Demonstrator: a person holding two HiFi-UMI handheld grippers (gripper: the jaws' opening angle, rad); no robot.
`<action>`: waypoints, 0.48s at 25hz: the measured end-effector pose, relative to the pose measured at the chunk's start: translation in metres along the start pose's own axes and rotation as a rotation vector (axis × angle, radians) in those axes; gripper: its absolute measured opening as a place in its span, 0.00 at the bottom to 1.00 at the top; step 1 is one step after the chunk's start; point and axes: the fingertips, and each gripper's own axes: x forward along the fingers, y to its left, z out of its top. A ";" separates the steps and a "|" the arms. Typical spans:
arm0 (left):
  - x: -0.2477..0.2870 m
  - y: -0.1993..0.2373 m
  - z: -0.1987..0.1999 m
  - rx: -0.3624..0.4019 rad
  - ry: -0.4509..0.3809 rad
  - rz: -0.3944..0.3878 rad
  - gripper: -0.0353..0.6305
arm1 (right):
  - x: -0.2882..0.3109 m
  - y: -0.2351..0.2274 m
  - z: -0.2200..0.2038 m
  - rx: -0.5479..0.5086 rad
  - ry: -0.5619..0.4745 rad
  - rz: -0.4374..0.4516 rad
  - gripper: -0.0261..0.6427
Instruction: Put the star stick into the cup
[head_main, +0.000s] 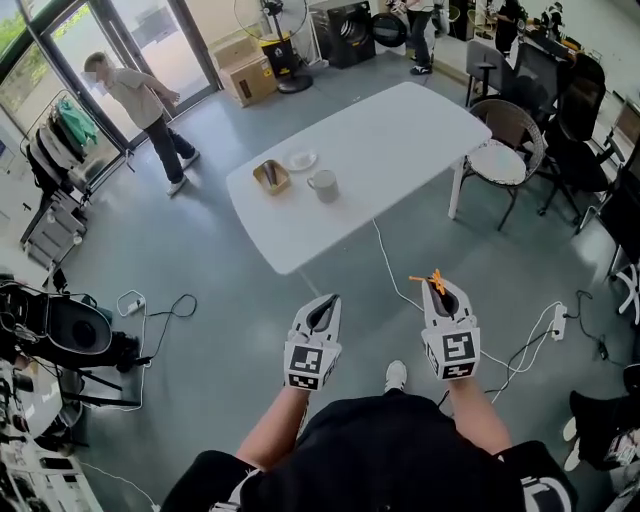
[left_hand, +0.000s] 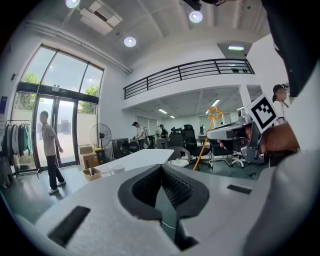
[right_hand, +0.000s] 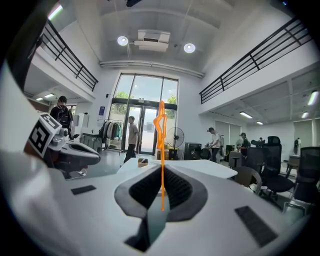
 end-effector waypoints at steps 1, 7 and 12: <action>0.008 0.001 0.002 0.000 0.002 0.008 0.07 | 0.006 -0.008 0.000 0.001 -0.002 0.007 0.07; 0.048 0.007 0.009 -0.015 0.019 0.082 0.07 | 0.042 -0.048 0.001 -0.008 -0.012 0.070 0.07; 0.070 -0.001 0.011 -0.067 0.023 0.127 0.07 | 0.064 -0.058 -0.007 -0.018 -0.011 0.132 0.07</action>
